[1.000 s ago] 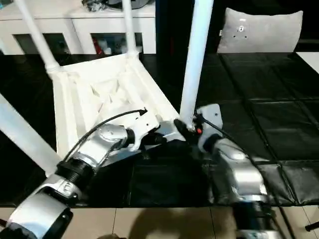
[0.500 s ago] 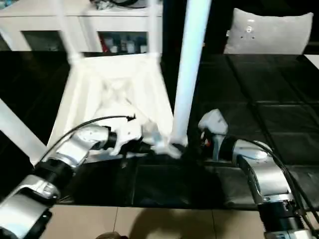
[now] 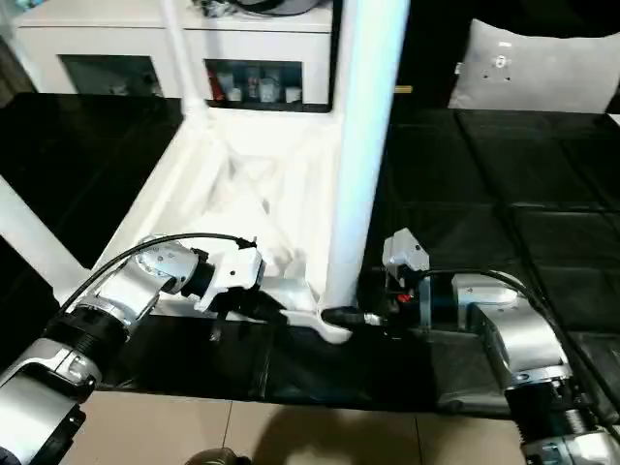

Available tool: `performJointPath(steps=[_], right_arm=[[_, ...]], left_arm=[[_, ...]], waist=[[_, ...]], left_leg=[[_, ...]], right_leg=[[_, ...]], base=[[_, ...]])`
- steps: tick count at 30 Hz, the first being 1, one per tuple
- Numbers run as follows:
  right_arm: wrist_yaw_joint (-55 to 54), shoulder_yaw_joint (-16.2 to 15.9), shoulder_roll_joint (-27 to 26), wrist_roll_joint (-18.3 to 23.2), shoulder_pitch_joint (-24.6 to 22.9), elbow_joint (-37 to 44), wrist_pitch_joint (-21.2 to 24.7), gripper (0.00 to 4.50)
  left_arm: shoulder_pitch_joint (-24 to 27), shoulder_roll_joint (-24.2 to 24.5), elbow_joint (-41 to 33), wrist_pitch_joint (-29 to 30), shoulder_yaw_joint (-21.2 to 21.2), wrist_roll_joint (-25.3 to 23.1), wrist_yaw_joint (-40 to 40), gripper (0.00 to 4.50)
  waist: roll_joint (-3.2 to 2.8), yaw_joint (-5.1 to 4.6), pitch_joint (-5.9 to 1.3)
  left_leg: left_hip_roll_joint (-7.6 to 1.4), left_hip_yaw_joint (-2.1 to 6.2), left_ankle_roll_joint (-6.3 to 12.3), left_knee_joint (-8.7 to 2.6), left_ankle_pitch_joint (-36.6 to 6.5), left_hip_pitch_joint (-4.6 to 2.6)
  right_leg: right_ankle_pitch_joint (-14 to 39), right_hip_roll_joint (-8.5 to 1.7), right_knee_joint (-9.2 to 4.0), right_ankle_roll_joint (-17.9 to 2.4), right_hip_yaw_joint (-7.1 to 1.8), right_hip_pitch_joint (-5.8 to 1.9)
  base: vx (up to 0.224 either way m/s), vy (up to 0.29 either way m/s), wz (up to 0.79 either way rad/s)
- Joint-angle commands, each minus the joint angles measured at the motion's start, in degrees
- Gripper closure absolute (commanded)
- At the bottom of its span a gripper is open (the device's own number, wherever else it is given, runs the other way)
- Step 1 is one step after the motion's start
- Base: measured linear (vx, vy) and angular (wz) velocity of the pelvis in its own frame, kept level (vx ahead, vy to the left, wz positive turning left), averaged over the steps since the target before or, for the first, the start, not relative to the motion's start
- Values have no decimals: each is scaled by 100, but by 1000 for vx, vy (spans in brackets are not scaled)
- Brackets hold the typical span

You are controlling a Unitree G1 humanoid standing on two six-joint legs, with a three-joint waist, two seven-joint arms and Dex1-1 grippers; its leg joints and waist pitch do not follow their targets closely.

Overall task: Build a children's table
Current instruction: Rotate leg to tighten

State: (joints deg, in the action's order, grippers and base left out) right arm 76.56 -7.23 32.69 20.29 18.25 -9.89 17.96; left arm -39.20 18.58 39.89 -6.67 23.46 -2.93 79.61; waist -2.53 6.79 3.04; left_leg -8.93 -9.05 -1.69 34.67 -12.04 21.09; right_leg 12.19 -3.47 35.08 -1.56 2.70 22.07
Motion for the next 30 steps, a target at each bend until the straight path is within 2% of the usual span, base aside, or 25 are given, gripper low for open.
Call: performJointPath(steps=[1,5,7,11,14,16,17,18,19,21,22,24,25,26,27,30], right_arm=[[190,-80,45,54,63,-57,22,185],[261,-121,53,92,46,-68,66,221],[274,-139,50,115,26,-39,95,233],[299,-145,18,179,-30,55,182,247],[-12,-117,-212,379,-291,478,439,250],[-750,-62,-541,262,-333,634,639,250],[-1002,-54,-647,184,-337,666,675,250],[-1423,-43,-825,31,-310,647,756,250],[-1742,-36,-960,-97,-283,618,814,250],[-2420,89,-1324,-202,-198,541,1006,251],[-3047,219,-1642,-328,-80,439,1160,251],[-3684,333,-1906,-533,39,359,1326,251],[-3699,336,-1912,-538,42,358,1330,251],[-4171,446,-2115,-633,121,340,1549,251],[-4612,523,-2297,-736,193,329,1736,251],[-5166,614,-2550,-891,279,293,1877,251]], left_arm=[[-57,16,-82,-105,137,-42,205,450],[-62,33,-43,-133,144,-52,198,450],[-56,35,-30,-141,137,-58,211,450],[-50,34,-10,-113,124,-63,219,450],[-104,-80,71,223,42,-177,-268,450],[-150,-235,66,518,-82,-125,-572,450],[-162,-291,58,613,-126,-96,-661,450],[-185,-393,20,784,-188,-58,-817,450],[-203,-473,-13,917,-233,-31,-938,450],[-235,-670,-68,1116,-326,31,-1208,450],[-275,-886,-74,1277,-432,83,-1548,450],[-339,-1089,-40,1462,-513,71,-1919,450],[-341,-1094,-39,1466,-515,70,-1928,450],[-379,-1239,-20,1592,-571,52,-2197,450],[-410,-1376,-19,1720,-626,35,-2447,450],[-443,-1560,-44,1845,-715,-8,-2819,450]], waist=[[138,-11,-397],[143,-5,-398],[120,4,-404],[123,14,-404],[125,34,-402],[133,54,-389],[131,35,-370],[85,18,-350],[108,-19,-333],[101,-133,-305],[51,-198,-307],[97,-302,-308],[75,-320,-320],[89,-379,-324],[70,-409,-332],[70,-436,-362]], left_leg=[[-463,85,783,-348,-119,-42],[-456,86,750,-348,-122,-38],[-458,87,753,-343,-95,-43],[-462,90,754,-343,-94,-42],[-465,88,747,-344,-93,-48],[-463,94,685,-358,-117,-49],[-458,93,625,-375,-192,-40],[-432,92,462,-392,-472,-69],[-429,84,365,-414,-620,-79],[-393,111,75,-468,-959,-83],[-392,133,-19,-487,-1038,-78],[-371,147,-64,-520,-1086,-27],[-373,142,-79,-506,-1088,-55],[-356,131,-35,-483,-1028,-40],[-348,124,4,-474,-931,-30],[-335,109,116,-441,-598,-15]], right_leg=[[83,-573,-305,-1459,-252,-279],[119,-570,-307,-1442,-252,-284],[96,-572,-304,-1439,-252,-277],[42,-567,-299,-1457,-249,-279],[50,-567,-304,-1439,-256,-276],[209,-575,-322,-1407,-257,-267],[362,-572,-339,-1378,-261,-261],[859,-571,-400,-1309,-260,-239],[1107,-566,-428,-1257,-268,-238],[1943,-564,-513,-1021,-268,-239],[2022,-553,-518,-985,-268,-239],[2005,-525,-523,-913,-245,-279],[1974,-532,-525,-927,-253,-251],[1837,-532,-533,-972,-267,-259],[1645,-525,-530,-1030,-274,-258],[1102,-513,-496,-1126,-268,-275]], base=[[0,0,0],[0,0,0],[0,0,0],[0,0,0],[0,0,0],[0,0,0],[0,0,0],[0,0,0],[0,0,0],[0,0,0],[0,0,0],[0,0,0],[0,0,0],[0,0,0],[0,0,0],[0,0,0]])
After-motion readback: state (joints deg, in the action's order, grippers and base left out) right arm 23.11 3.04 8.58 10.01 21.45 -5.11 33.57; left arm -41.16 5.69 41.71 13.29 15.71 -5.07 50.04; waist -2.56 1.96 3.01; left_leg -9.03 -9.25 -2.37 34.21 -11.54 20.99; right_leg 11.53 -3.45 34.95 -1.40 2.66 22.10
